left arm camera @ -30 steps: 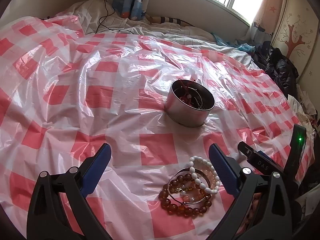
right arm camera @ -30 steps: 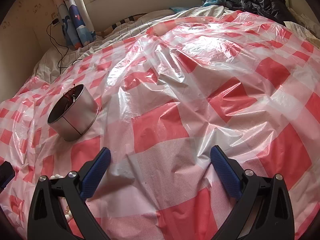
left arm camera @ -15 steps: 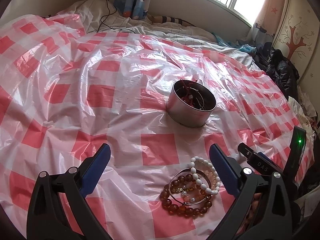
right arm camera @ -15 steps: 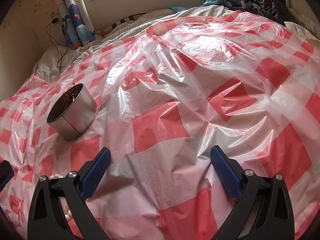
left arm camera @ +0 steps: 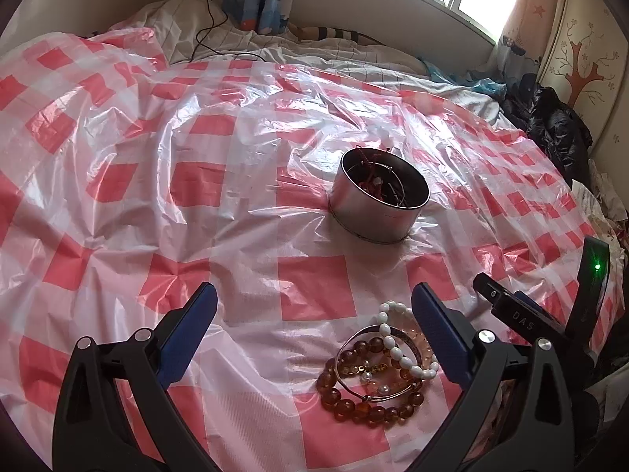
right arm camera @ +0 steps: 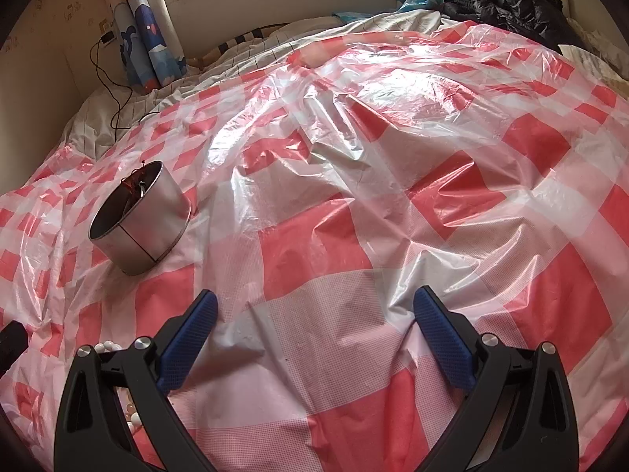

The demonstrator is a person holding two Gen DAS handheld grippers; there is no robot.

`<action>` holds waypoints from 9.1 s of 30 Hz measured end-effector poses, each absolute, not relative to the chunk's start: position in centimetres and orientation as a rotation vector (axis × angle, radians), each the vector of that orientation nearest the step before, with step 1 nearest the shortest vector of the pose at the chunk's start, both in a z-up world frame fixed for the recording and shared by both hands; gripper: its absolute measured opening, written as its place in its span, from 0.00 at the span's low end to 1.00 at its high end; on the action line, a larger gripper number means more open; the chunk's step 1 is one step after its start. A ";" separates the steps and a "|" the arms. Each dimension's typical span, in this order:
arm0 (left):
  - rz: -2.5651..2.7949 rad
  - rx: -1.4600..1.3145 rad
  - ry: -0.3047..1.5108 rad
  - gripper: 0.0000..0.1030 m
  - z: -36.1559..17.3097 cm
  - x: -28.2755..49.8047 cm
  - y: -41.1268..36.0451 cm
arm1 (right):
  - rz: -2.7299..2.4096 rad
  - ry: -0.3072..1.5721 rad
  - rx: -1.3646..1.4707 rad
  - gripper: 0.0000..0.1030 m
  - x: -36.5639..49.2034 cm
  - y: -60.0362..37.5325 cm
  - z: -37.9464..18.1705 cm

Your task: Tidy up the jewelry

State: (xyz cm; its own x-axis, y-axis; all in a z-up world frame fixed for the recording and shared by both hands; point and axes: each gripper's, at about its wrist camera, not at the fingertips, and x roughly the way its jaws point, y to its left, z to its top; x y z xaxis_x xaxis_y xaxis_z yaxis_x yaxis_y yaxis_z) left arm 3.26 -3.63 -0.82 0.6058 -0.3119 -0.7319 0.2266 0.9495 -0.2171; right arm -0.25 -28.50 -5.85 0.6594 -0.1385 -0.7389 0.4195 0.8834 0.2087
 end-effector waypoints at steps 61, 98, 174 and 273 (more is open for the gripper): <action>-0.256 -0.089 0.889 0.92 -1.2 4.1 -0.6 | 0.008 0.810 0.145 0.93 -3.4 -21.9 -0.8; -0.566 -0.076 1.009 0.92 -3.8 3.9 -6.7 | 0.375 0.944 0.725 0.08 -0.4 -25.0 -4.9; -0.757 -0.368 0.889 0.10 -0.1 2.9 0.2 | 0.256 0.958 0.243 0.54 -0.3 -21.0 -2.2; -0.196 0.072 0.721 0.93 1.1 1.1 -5.4 | -0.139 0.721 0.118 0.93 -2.3 -22.8 0.9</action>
